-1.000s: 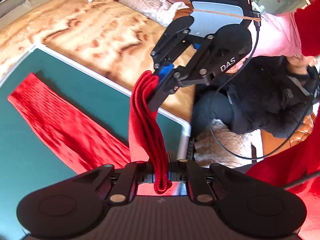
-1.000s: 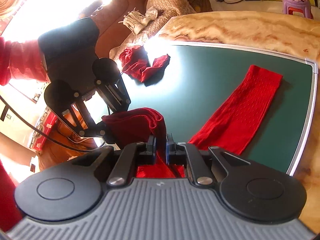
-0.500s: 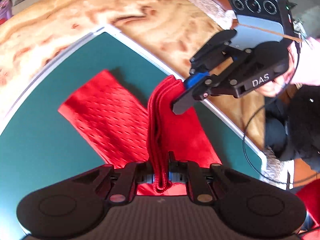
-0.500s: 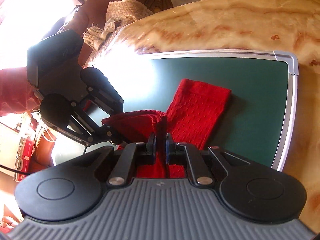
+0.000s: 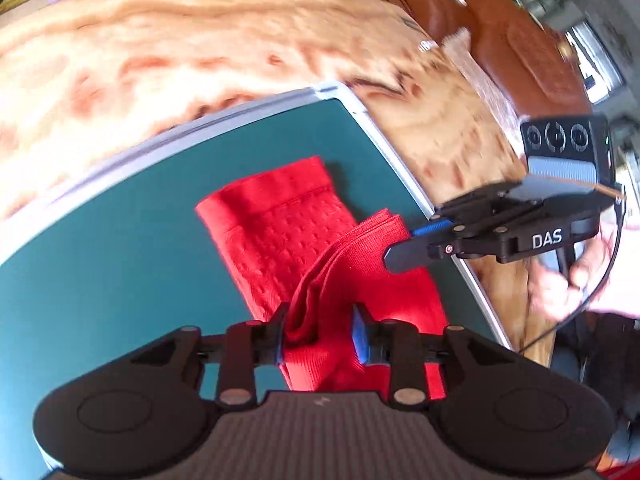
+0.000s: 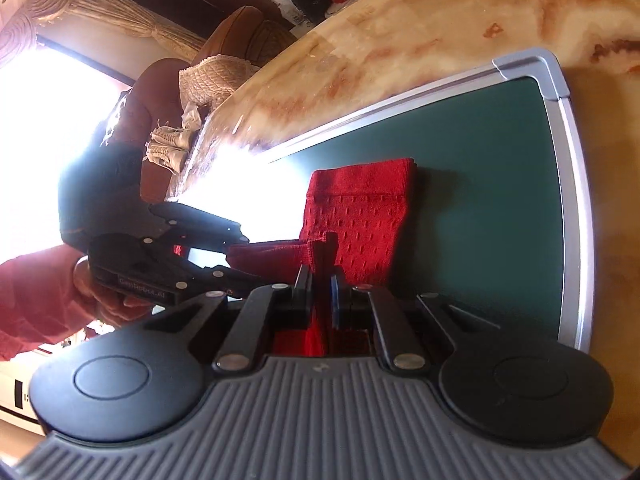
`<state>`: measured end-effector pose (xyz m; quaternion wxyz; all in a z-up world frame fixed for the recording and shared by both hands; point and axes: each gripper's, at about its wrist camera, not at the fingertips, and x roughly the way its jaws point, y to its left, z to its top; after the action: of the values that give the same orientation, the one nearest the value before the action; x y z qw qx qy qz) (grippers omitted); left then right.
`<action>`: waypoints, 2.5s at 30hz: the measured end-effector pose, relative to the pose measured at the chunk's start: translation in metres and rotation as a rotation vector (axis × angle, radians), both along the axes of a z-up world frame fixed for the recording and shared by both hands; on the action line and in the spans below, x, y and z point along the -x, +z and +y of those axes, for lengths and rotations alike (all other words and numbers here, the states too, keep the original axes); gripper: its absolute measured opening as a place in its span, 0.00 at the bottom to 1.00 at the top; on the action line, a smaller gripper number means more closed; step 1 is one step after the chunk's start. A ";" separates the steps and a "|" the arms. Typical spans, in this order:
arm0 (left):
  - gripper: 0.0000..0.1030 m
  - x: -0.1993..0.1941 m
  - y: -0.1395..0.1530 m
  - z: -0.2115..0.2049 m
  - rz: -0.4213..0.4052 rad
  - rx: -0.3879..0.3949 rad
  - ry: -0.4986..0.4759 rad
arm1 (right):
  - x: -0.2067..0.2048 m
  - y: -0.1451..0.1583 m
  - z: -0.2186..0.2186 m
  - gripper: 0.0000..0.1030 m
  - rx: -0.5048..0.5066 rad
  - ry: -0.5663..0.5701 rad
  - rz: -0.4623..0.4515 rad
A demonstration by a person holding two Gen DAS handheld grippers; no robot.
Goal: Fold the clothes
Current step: 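Fold the held sweater end over onto the strip with both tools, then open both tools and release the folded sweater end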
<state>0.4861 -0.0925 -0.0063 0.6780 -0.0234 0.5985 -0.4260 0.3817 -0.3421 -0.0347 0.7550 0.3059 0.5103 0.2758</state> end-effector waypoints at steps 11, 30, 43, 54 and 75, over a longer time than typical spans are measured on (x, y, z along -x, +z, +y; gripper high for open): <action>0.10 0.040 -0.007 0.033 -0.016 0.104 0.348 | 0.010 -0.006 -0.003 0.11 -0.013 -0.025 0.007; 0.09 0.015 0.079 0.034 -0.119 0.163 0.181 | -0.012 0.069 -0.030 0.11 -0.166 -0.054 -0.060; 0.10 -0.007 -0.006 0.015 -0.182 -0.003 0.272 | -0.055 -0.022 -0.016 0.12 0.049 -0.082 -0.031; 0.11 -0.008 -0.006 0.013 -0.233 -0.009 0.343 | -0.043 -0.003 -0.007 0.12 0.118 -0.149 -0.132; 0.42 0.010 -0.003 -0.020 -0.374 -0.116 0.285 | -0.034 0.014 0.045 0.32 0.391 0.021 -0.285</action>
<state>0.4765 -0.1125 -0.0094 0.8305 0.0107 0.4767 -0.2880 0.4161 -0.2967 -0.0203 0.8613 0.1067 0.4453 0.2200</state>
